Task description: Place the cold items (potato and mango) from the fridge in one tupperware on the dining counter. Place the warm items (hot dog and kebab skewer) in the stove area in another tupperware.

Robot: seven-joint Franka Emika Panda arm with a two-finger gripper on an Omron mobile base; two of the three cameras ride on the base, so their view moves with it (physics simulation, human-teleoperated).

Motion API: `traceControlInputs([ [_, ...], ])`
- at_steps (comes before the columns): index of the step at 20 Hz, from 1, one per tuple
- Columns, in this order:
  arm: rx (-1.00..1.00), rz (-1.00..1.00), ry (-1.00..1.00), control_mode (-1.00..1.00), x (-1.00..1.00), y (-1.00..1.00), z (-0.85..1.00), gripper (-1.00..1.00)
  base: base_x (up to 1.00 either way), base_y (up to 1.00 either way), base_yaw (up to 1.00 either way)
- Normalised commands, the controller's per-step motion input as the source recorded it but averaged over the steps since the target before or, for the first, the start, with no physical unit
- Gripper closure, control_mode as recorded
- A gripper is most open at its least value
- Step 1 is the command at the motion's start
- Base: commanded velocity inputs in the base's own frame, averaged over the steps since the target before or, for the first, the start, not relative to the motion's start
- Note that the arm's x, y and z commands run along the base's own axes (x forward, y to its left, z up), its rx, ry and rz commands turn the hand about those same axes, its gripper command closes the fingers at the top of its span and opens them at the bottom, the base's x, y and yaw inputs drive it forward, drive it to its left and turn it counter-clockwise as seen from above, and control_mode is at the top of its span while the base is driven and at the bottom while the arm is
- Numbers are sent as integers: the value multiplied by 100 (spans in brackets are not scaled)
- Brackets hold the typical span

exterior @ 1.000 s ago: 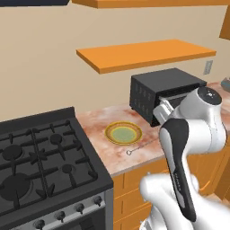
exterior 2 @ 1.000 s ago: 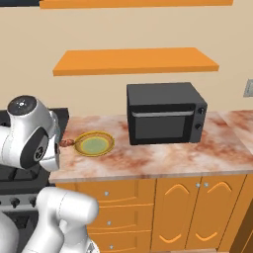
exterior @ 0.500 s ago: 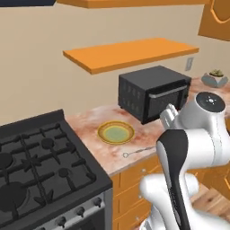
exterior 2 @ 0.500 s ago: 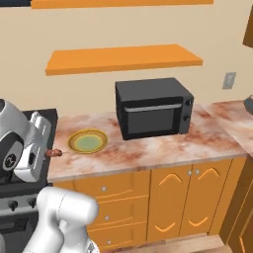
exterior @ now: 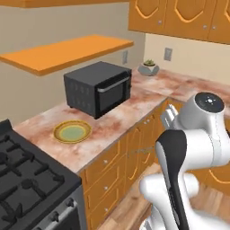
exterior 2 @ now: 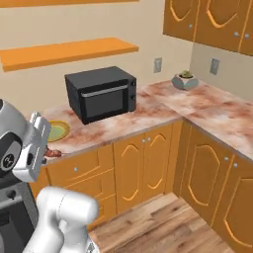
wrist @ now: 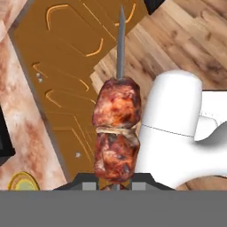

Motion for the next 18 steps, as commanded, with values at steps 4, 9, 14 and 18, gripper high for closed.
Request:
traceControlInputs([
  [4,0,0,0,100,0,0,0,100,-94,0,-58],
  [9,0,0,0,100,0,0,0,100,-87,37,-42],
  [14,0,0,0,100,0,0,0,100,-85,49,-40],
  [18,0,0,0,100,0,0,0,100,-88,44,-44],
])
